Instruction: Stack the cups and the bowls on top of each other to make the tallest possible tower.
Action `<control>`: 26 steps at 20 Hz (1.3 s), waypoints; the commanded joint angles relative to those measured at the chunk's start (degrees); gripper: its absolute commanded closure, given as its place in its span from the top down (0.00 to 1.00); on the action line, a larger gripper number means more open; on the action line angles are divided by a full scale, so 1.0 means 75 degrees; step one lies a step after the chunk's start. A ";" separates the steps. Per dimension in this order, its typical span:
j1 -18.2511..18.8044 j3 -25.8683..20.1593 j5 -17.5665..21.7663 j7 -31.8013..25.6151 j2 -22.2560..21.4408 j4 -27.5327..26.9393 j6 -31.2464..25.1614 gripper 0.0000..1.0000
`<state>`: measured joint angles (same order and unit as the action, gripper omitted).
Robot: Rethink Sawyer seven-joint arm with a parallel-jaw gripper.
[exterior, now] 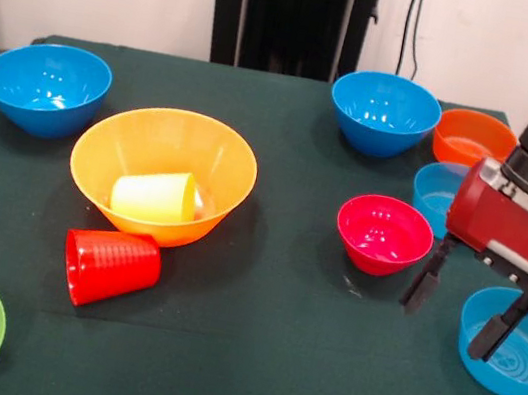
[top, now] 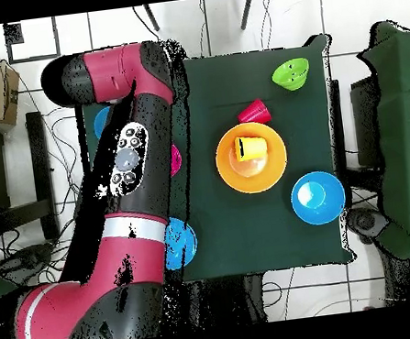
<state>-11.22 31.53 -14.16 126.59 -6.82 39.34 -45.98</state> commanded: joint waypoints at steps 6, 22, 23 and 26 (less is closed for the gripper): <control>-0.0006 -0.0826 0.0109 -0.0097 -0.0100 0.0006 -0.1031 1.00; -0.0401 -0.0651 0.0108 0.0558 -0.0651 0.0697 -0.1141 1.00; -0.0393 -0.0695 0.0093 0.0554 -0.0685 0.0769 -0.1101 1.00; -0.0371 -0.0790 0.0064 0.0522 -0.0778 0.0917 -0.1024 1.00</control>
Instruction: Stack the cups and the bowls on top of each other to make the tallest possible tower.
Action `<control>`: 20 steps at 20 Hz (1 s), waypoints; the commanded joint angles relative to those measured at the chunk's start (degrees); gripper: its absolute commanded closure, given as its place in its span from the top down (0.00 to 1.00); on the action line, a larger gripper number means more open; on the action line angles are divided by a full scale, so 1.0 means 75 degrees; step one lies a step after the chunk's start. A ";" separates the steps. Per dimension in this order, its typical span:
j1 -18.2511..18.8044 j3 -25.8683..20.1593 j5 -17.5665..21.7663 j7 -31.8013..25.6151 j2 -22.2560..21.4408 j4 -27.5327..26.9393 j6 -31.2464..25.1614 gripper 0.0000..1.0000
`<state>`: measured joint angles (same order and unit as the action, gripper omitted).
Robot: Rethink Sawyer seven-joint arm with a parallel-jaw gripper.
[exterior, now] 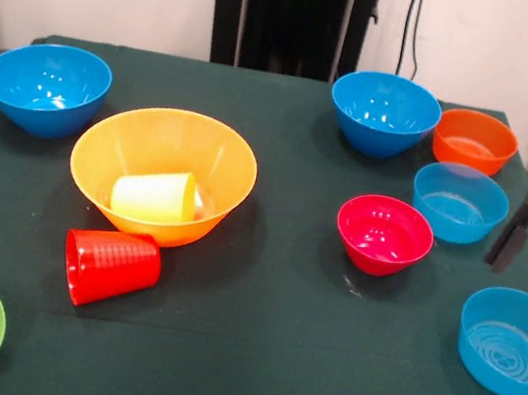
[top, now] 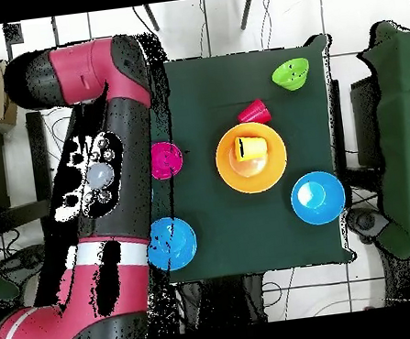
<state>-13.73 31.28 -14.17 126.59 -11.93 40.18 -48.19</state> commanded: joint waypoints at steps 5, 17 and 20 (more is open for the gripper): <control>0.0104 -0.1170 -0.0158 0.0585 -0.0492 0.1502 0.0089 1.00; 0.0157 -0.1454 0.0492 -0.0238 -0.1045 0.3014 0.1825 1.00; 0.0189 -0.1490 0.0594 -0.0419 -0.1137 0.3216 0.1945 1.00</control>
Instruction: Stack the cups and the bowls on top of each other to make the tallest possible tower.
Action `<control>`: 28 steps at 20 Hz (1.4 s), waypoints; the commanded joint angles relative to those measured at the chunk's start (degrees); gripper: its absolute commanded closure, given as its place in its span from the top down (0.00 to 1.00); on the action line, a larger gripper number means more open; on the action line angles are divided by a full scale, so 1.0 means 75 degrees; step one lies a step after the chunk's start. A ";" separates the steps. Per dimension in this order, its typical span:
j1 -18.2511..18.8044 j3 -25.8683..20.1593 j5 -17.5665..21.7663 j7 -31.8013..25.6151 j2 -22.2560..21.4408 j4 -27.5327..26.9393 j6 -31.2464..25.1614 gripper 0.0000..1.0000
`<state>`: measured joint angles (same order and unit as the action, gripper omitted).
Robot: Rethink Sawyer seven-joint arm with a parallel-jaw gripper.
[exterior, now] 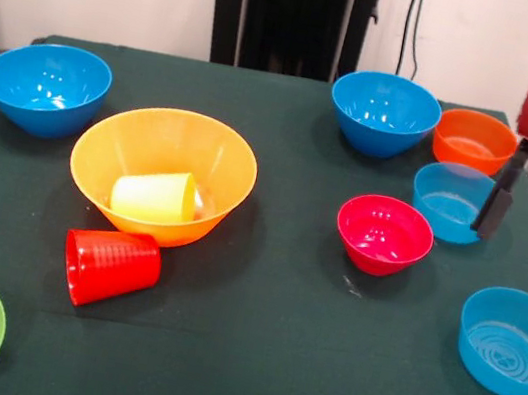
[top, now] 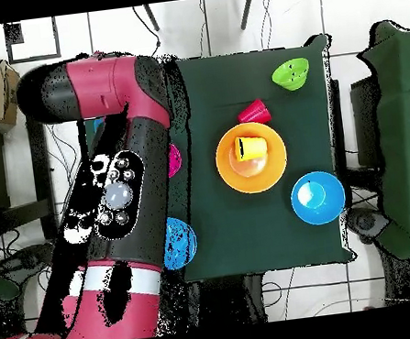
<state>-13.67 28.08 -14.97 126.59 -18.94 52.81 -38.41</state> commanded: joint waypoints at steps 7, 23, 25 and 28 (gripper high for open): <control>0.0243 -0.1110 0.0942 -0.0523 -0.0199 0.1424 0.0621 1.00; -0.0106 -0.0008 0.2277 -0.0425 0.0647 0.0148 0.0192 1.00; -0.0282 0.0421 0.2609 -0.0366 0.0840 -0.0144 0.0228 1.00; -0.0285 0.0458 0.2711 -0.0498 0.0840 -0.0306 0.0033 1.00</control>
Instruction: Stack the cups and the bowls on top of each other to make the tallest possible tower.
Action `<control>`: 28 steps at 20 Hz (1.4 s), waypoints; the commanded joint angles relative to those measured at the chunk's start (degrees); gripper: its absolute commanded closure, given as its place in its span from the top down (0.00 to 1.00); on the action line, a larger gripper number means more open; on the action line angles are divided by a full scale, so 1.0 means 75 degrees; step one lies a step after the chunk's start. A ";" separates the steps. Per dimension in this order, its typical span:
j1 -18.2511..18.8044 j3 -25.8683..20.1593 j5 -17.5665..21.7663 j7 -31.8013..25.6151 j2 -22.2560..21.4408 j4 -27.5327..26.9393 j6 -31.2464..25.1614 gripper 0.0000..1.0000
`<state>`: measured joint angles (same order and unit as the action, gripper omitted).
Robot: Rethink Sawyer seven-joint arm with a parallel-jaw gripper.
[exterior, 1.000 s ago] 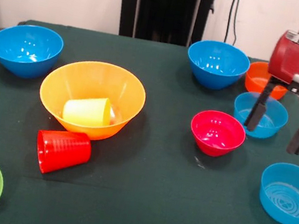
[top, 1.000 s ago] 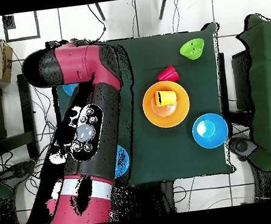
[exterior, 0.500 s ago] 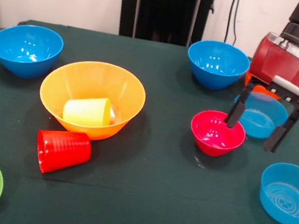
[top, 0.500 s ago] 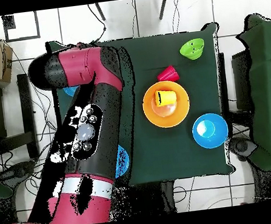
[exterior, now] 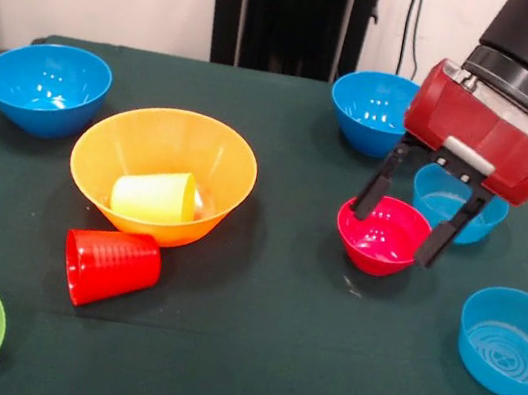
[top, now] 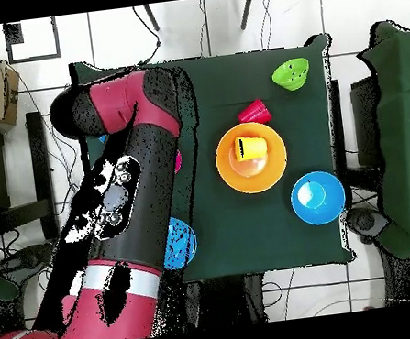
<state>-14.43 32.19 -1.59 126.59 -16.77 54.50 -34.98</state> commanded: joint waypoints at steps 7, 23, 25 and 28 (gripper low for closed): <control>0.0431 -0.1575 -0.0022 -0.0589 -0.0054 0.0102 -0.0953 1.00; 0.1253 -0.3411 -0.0432 -0.0599 -0.0644 0.1030 0.0056 1.00; 0.1267 -0.3449 -0.0336 -0.0619 -0.0637 0.0988 0.0104 1.00; 0.1303 -0.3531 -0.0266 -0.0659 -0.0649 0.0979 0.0192 1.00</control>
<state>-5.31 15.23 -6.17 126.59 -21.81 55.98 -35.67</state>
